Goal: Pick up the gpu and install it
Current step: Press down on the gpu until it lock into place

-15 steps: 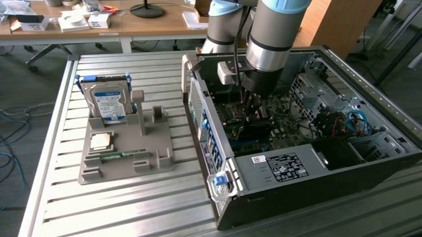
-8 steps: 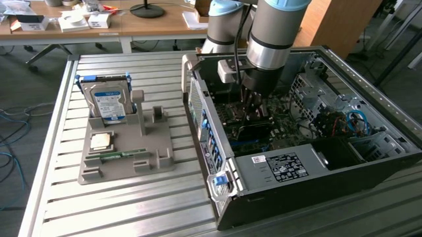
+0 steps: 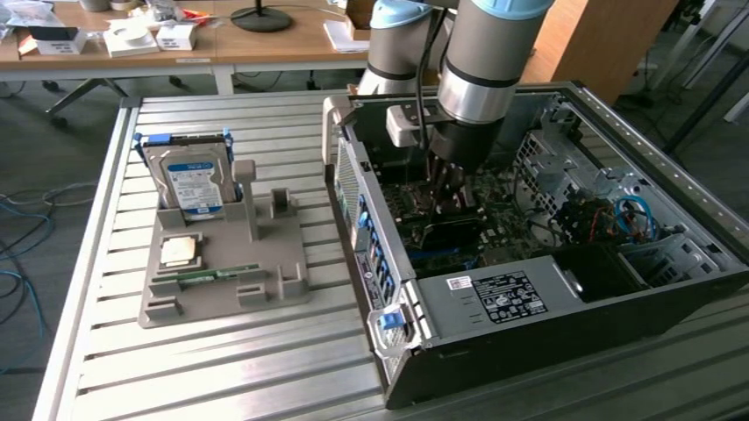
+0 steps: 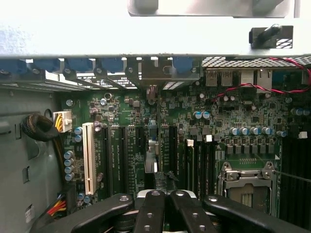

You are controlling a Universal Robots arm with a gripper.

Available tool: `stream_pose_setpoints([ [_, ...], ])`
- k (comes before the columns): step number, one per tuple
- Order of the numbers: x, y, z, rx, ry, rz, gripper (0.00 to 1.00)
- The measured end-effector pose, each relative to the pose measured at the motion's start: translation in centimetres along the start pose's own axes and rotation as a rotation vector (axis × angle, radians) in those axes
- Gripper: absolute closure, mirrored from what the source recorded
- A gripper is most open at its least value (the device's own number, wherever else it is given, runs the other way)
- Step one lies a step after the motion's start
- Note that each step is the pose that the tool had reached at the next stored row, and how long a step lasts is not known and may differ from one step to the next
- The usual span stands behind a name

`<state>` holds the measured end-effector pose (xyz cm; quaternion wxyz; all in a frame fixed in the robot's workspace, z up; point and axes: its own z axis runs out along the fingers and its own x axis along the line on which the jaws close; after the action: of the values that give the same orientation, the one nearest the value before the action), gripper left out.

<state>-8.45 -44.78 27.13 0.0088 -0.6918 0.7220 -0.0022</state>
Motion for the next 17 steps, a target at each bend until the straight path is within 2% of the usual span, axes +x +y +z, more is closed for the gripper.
stream_pose_setpoints([
  [17,0.00,0.00,0.32,0.0000,-0.0002,0.000,0.89],
])
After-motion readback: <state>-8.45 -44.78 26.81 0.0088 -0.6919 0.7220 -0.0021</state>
